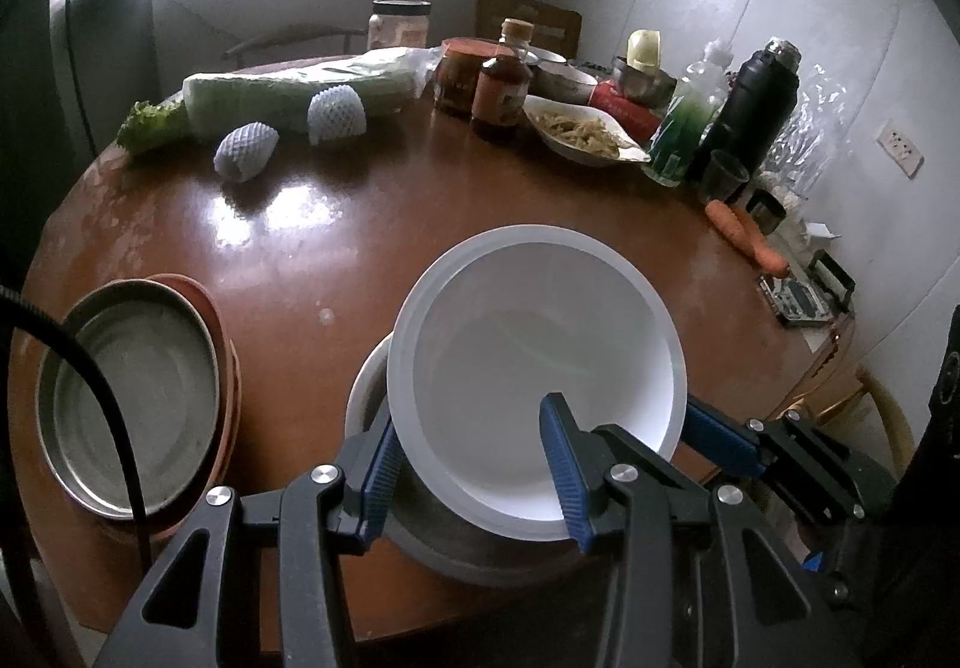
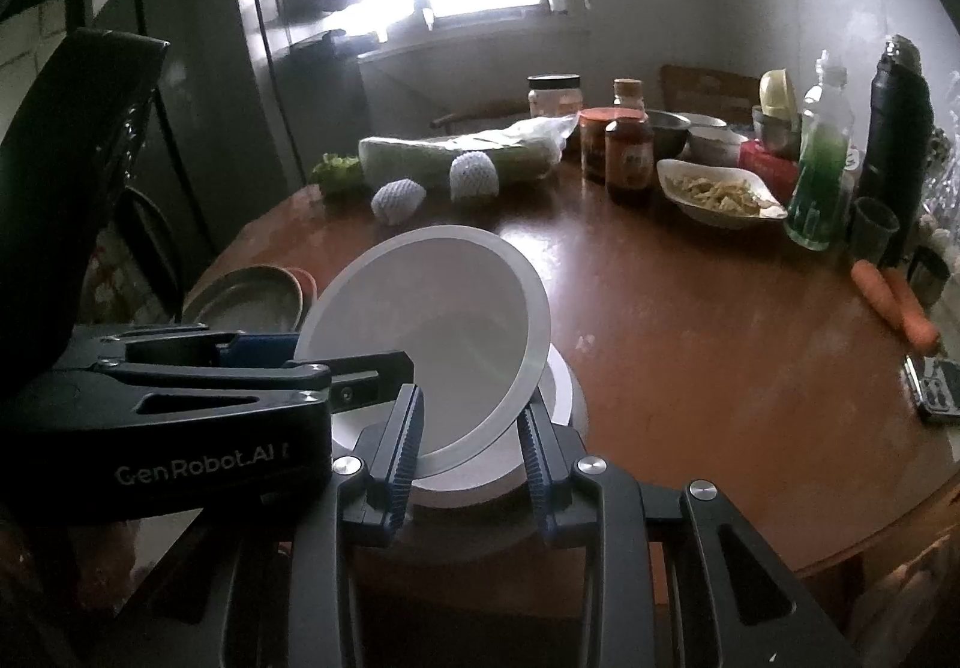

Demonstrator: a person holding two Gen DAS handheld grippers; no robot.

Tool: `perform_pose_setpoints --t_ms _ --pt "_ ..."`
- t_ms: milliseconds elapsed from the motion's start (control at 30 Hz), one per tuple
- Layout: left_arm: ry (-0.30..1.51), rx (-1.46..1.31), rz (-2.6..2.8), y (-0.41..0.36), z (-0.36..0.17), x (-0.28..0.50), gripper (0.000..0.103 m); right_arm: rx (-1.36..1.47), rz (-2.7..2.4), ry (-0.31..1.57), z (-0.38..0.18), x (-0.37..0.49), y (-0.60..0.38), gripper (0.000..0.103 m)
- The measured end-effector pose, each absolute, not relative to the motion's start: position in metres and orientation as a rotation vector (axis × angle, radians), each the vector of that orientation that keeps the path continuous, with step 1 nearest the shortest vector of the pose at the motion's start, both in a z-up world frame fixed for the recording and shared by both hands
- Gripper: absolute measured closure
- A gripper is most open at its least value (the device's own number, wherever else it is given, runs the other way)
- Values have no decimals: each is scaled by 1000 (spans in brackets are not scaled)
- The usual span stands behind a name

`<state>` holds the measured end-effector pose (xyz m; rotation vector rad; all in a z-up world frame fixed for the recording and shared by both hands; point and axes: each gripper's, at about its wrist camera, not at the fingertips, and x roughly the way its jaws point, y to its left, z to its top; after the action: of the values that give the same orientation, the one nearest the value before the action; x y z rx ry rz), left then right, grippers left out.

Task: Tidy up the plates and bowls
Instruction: 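Lower the red-printed bowl into the white paper bowl and open the left tool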

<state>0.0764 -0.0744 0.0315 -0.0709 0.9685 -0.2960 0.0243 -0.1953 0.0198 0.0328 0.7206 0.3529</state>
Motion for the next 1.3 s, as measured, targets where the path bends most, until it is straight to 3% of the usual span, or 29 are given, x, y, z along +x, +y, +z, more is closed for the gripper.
perform_pose_setpoints --t_ms 1300 --pt "1010 -50 -275 -75 14 79 57 -27 327 771 3 28 -188 67"
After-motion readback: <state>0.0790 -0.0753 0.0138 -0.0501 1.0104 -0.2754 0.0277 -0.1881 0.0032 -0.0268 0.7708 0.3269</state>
